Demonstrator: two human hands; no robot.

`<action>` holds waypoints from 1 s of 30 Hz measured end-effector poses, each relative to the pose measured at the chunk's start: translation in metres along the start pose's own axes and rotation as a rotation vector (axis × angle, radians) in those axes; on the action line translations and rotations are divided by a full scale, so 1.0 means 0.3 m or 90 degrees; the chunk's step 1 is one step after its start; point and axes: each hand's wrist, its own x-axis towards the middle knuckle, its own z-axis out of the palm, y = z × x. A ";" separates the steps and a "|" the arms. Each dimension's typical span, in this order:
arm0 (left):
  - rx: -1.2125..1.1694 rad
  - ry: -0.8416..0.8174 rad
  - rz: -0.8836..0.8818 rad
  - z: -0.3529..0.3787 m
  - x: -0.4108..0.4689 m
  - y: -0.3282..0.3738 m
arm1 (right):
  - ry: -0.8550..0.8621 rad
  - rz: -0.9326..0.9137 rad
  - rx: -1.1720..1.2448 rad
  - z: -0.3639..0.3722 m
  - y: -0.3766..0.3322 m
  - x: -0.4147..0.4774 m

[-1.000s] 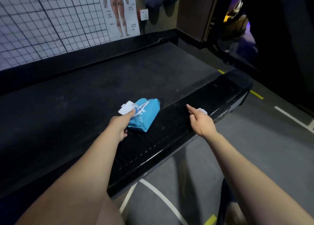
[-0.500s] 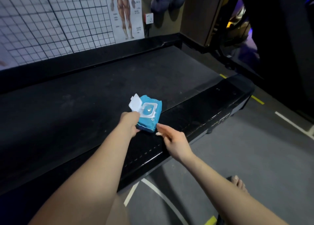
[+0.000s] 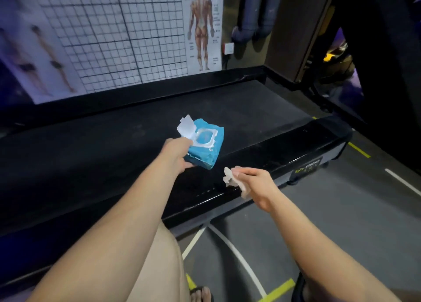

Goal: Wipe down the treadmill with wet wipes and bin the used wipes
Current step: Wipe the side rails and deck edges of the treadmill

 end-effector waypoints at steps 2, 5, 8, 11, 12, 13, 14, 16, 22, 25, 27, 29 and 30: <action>-0.008 0.011 0.016 -0.075 -0.053 0.026 | -0.038 0.034 0.028 0.083 -0.003 -0.031; 0.014 0.034 0.034 -0.203 -0.133 0.051 | -0.055 0.087 0.092 0.210 0.023 -0.078; 0.033 0.066 0.048 -0.345 -0.217 0.068 | -0.089 0.141 0.118 0.376 0.073 -0.153; 0.068 0.098 0.072 -0.486 -0.297 0.088 | -0.148 0.167 0.056 0.558 0.162 -0.238; 0.076 0.114 0.084 -0.534 -0.323 0.095 | -0.176 0.178 0.053 0.619 0.201 -0.271; 0.081 0.131 0.096 -0.581 -0.344 0.100 | -0.210 0.186 0.053 0.676 0.246 -0.301; 0.080 0.142 0.101 -0.624 -0.366 0.104 | -0.254 0.197 0.063 0.732 0.288 -0.338; 0.073 0.153 0.092 -0.699 -0.398 0.107 | -0.366 0.225 0.081 0.829 0.361 -0.411; 0.057 0.173 0.133 -0.731 -0.470 0.126 | -0.348 0.146 -0.089 0.892 0.389 -0.423; 0.048 0.129 0.136 -0.681 -0.494 0.144 | -0.251 0.108 -0.072 0.834 0.236 -0.380; 0.033 0.095 0.145 -0.644 -0.507 0.153 | -0.203 0.098 0.003 0.787 0.101 -0.369; 0.015 0.056 0.169 -0.616 -0.527 0.162 | -0.196 0.099 0.114 0.730 -0.027 -0.368; 0.004 0.034 0.184 -0.608 -0.538 0.161 | -0.207 0.098 0.165 0.698 -0.086 -0.372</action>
